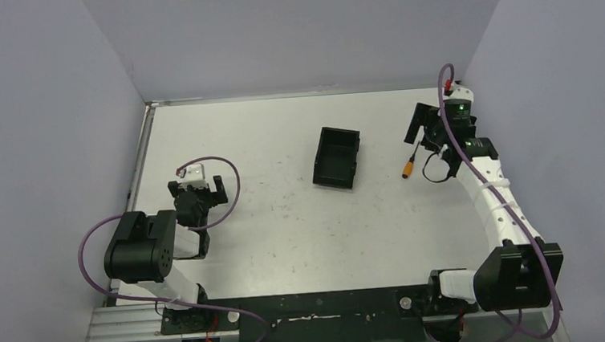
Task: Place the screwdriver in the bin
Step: Pick up the screwdriver from the center of the board.
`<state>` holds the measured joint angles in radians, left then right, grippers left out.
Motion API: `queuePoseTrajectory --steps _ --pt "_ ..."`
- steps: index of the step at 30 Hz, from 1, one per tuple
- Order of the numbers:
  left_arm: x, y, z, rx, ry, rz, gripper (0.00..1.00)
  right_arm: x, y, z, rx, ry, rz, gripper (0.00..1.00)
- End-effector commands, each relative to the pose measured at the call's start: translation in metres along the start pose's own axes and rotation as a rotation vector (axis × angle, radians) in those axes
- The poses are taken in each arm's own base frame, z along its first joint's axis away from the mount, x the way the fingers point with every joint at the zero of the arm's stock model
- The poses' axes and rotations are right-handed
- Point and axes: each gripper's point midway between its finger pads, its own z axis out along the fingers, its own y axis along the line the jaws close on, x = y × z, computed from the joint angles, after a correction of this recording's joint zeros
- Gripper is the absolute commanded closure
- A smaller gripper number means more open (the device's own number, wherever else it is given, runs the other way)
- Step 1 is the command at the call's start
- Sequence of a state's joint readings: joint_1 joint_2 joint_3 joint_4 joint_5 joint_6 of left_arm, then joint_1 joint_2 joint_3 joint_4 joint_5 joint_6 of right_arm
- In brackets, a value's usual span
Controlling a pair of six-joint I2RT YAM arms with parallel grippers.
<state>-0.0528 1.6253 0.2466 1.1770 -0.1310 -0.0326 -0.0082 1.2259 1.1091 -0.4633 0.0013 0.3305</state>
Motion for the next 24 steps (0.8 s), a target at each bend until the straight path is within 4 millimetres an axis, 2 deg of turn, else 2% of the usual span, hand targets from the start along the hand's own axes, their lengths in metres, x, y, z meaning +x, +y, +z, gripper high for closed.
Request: queuePoseTrajectory --steps 1,15,24 --pt "-0.016 -0.001 0.002 -0.004 -0.055 -0.005 0.03 0.021 -0.013 0.006 0.116 0.120 -0.030 0.00" --pt "-0.016 -0.001 0.002 -0.004 -0.055 -0.005 0.03 0.072 -0.023 0.085 0.195 0.359 -0.081 0.02" --pt "-0.016 -0.001 0.002 -0.003 -0.055 -0.005 0.03 0.101 -0.028 0.118 0.199 0.440 -0.075 0.10"
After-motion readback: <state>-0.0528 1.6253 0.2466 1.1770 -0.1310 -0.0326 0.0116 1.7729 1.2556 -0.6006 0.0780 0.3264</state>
